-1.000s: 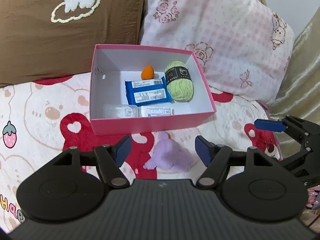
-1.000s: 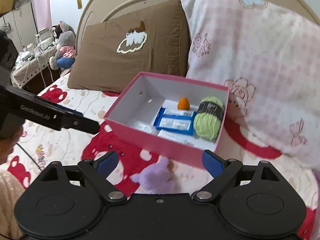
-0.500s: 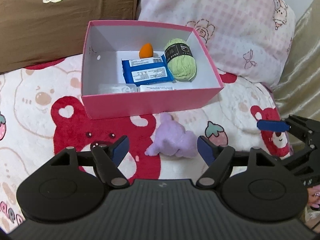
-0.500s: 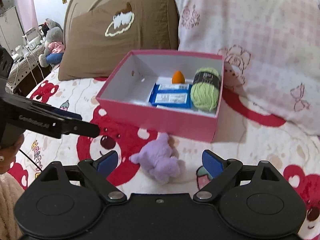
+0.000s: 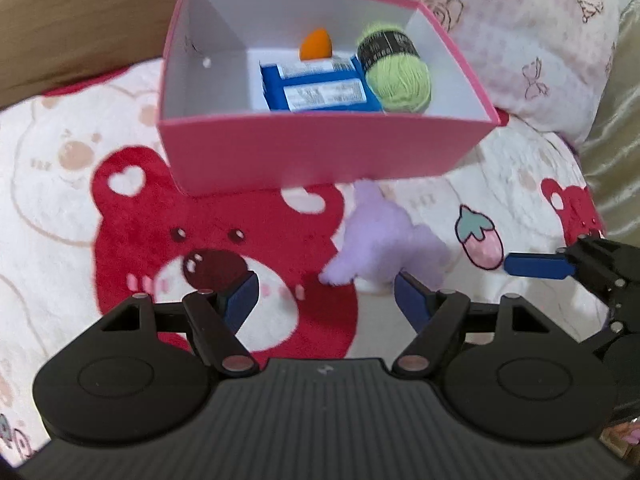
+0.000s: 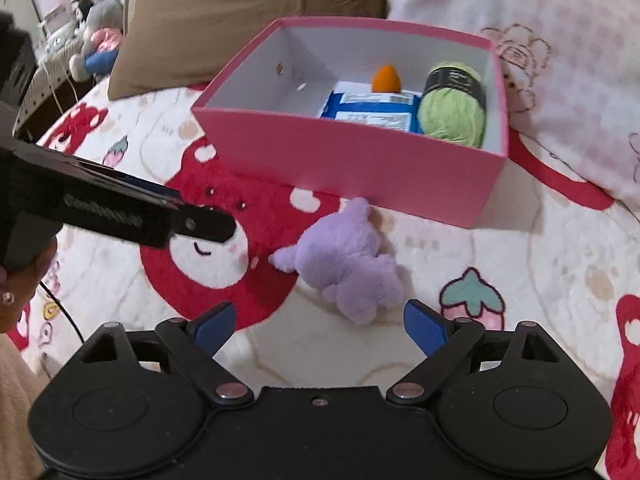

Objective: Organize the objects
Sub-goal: 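Lower the open left gripper around the lilac plush toy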

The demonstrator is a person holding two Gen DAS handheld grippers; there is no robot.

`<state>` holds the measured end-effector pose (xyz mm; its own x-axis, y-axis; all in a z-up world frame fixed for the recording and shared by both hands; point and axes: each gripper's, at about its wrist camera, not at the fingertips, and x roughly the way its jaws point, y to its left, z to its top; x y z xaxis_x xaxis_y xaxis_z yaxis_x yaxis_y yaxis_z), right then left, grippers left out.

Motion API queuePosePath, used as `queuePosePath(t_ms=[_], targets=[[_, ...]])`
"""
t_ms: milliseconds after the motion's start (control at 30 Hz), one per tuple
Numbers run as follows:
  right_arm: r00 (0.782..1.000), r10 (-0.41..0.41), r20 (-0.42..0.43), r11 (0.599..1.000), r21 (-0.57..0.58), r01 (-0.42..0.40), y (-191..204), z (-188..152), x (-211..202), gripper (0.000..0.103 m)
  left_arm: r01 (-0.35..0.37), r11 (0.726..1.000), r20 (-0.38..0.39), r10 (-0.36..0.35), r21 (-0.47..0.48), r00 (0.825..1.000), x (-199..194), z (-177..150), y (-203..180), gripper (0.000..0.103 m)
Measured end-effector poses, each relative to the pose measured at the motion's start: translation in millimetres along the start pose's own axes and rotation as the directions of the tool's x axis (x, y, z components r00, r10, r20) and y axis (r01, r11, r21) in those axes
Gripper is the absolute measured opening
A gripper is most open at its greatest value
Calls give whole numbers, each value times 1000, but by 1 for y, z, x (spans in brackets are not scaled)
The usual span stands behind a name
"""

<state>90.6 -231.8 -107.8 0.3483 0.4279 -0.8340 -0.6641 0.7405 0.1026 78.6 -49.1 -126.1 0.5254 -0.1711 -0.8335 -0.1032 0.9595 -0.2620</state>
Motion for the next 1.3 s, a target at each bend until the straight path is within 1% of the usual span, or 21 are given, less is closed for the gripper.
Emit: queuePosePath(t_ms=[133, 200, 267, 333, 467, 600, 633, 667, 700, 733, 800, 833, 867, 900, 967, 1033, 1067, 1167, 1233, 1267, 1300], targets=[[1000, 17, -4, 1000, 20, -17, 1, -1, 15, 93, -4, 1000, 29, 4, -1, 1000, 11, -1, 0, 74], [1000, 22, 6, 999, 36, -22, -2, -2, 22, 93, 13, 1000, 46, -12, -25, 999, 16, 0, 2, 74], [1000, 14, 4, 998, 64, -14, -6, -4, 30, 91, 33, 998, 39, -32, -44, 999, 24, 0, 4, 74], [1000, 16, 2, 996, 89, -16, -12, -7, 38, 90, 41, 999, 28, -40, -30, 999, 33, 2, 2, 74], [999, 33, -10, 989, 142, -31, -24, -12, 55, 87, 65, 998, 33, -65, -13, 997, 50, 3, -1, 74], [999, 45, -10, 985, 168, -43, -29, -15, 63, 86, 75, 997, 50, -76, 14, 996, 65, 3, -6, 72], [999, 52, -12, 984, 171, -49, -30, -16, 64, 84, 77, 997, 55, -78, 23, 995, 69, 3, -8, 72], [998, 58, -14, 984, 170, -54, -30, -17, 66, 79, 79, 996, 64, -81, 36, 995, 72, 4, -9, 71], [998, 59, -15, 985, 165, -56, -30, -17, 67, 72, 82, 995, 72, -85, 49, 994, 74, 5, -10, 67], [998, 54, -10, 987, 155, -52, -30, -17, 67, 69, 83, 995, 76, -87, 61, 993, 76, 6, -11, 63], [999, 37, 2, 989, 140, -37, -30, -16, 67, 61, 119, 991, 71, -123, 64, 990, 79, 9, -12, 47], [1000, 27, 9, 991, 132, -28, -30, -16, 67, 59, 140, 989, 67, -143, 51, 987, 78, 9, -12, 43], [1000, 19, 14, 992, 126, -21, -31, -16, 67, 57, 163, 986, 57, -165, 41, 985, 79, 9, -12, 37], [1000, 13, 20, 993, 120, -15, -33, -16, 67, 56, 184, 982, 42, -185, 31, 982, 79, 9, -11, 37], [999, 5, 33, 994, 108, -9, -33, -16, 65, 55, 202, 979, 25, -202, 6, 979, 79, 7, -11, 36], [999, -7, 46, 995, 96, 2, -34, -15, 62, 56, 239, 970, 7, -239, -40, 971, 81, 5, -9, 36], [999, -15, 47, 996, 90, 10, -35, -15, 61, 58, 260, 963, 1, -261, -65, 965, 81, 4, -8, 36], [999, -37, 39, 997, 75, 34, -36, -14, 61, 61, 276, 956, -7, -278, -94, 961, 81, 1, -10, 36], [999, -35, 34, 997, 74, 33, -37, -14, 61, 69, 295, 946, -18, -300, -134, 954, 84, -1, -10, 36], [999, -38, 34, 996, 78, 35, -38, -14, 61, 76, 304, 940, -19, -310, -157, 950, 85, -3, -10, 39], [998, -41, 40, 996, 83, 37, -38, -14, 60, 82, 304, 937, -19, -312, -169, 950, 86, -4, -10, 40]])
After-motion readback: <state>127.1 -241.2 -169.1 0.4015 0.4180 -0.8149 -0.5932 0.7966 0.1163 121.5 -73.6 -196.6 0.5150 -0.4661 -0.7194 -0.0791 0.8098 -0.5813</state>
